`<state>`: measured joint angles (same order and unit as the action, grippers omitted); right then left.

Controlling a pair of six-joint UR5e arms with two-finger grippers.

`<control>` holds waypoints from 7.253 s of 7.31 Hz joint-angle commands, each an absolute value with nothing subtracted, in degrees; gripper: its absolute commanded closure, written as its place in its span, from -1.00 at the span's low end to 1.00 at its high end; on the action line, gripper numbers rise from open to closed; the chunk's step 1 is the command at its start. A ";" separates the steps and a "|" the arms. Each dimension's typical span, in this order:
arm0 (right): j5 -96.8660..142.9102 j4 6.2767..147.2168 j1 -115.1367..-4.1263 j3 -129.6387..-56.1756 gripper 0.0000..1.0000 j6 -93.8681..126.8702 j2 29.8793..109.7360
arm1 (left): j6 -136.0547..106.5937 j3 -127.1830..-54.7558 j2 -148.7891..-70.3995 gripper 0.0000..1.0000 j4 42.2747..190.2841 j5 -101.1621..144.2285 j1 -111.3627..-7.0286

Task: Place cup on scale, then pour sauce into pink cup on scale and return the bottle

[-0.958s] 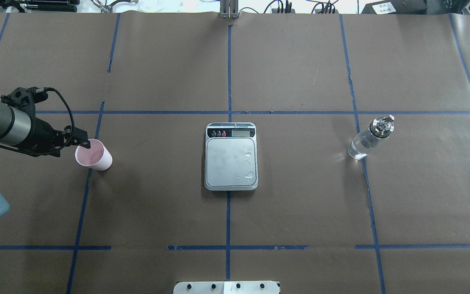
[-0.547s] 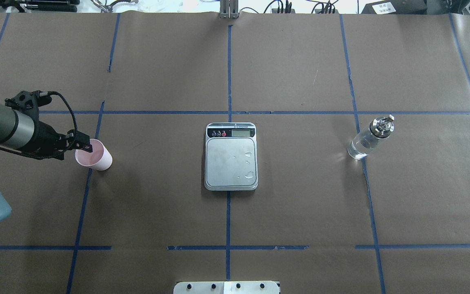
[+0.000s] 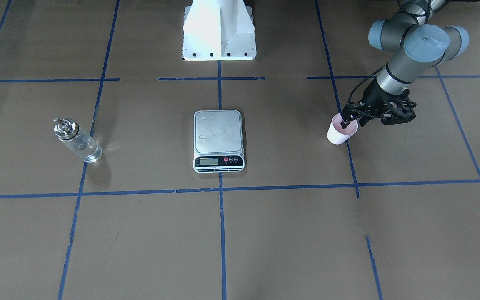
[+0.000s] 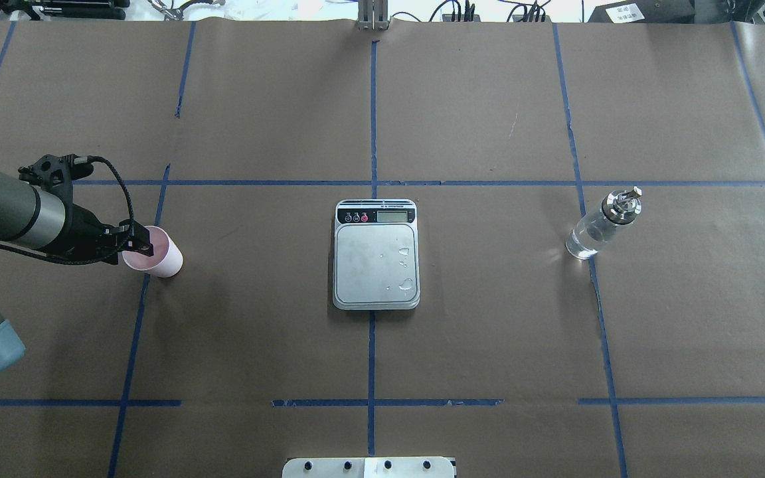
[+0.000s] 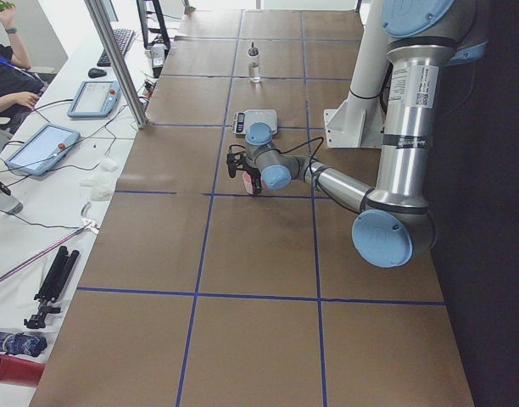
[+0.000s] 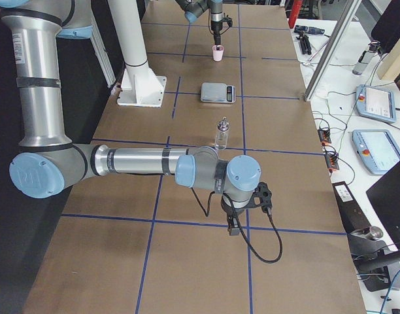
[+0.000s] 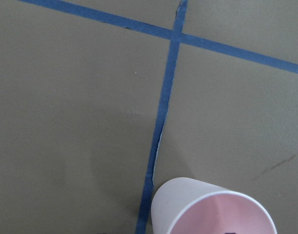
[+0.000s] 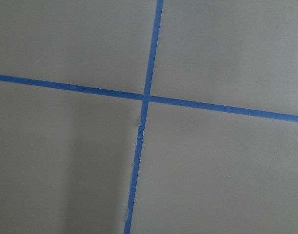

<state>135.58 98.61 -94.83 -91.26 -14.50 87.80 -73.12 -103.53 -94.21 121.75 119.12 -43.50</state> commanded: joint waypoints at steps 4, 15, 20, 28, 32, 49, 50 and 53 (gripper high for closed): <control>135.62 98.61 -94.83 -92.02 -1.00 -14.59 87.63 | -71.82 -113.93 -95.35 1.00 104.96 119.18 -44.20; 139.92 98.61 -93.87 -98.08 -1.00 -9.14 88.16 | -91.49 -89.57 -137.99 1.00 91.57 115.59 -33.94; 141.24 98.70 -93.87 -99.76 -1.00 -8.17 88.07 | -91.49 -89.38 -137.55 1.00 91.32 115.40 -32.00; 140.98 99.14 -92.29 -102.46 -1.00 -8.17 87.71 | -90.70 -99.10 -131.77 -1.00 90.88 115.57 -31.38; 139.75 99.40 -87.05 -115.42 -1.00 5.54 91.91 | -77.20 -112.57 -128.95 -1.00 78.24 115.93 -37.68; 47.13 39.95 -10.64 -117.19 -0.99 75.45 110.22 | -35.04 -122.25 -104.00 -1.00 79.97 117.77 -54.56; 46.07 39.29 -10.63 -116.81 -0.99 73.15 110.21 | -33.24 -122.26 -102.58 -1.00 80.33 117.86 -55.62; 42.81 39.29 -10.37 -114.45 -1.00 71.64 108.04 | -31.48 -121.64 -102.05 -1.00 80.33 117.69 -57.20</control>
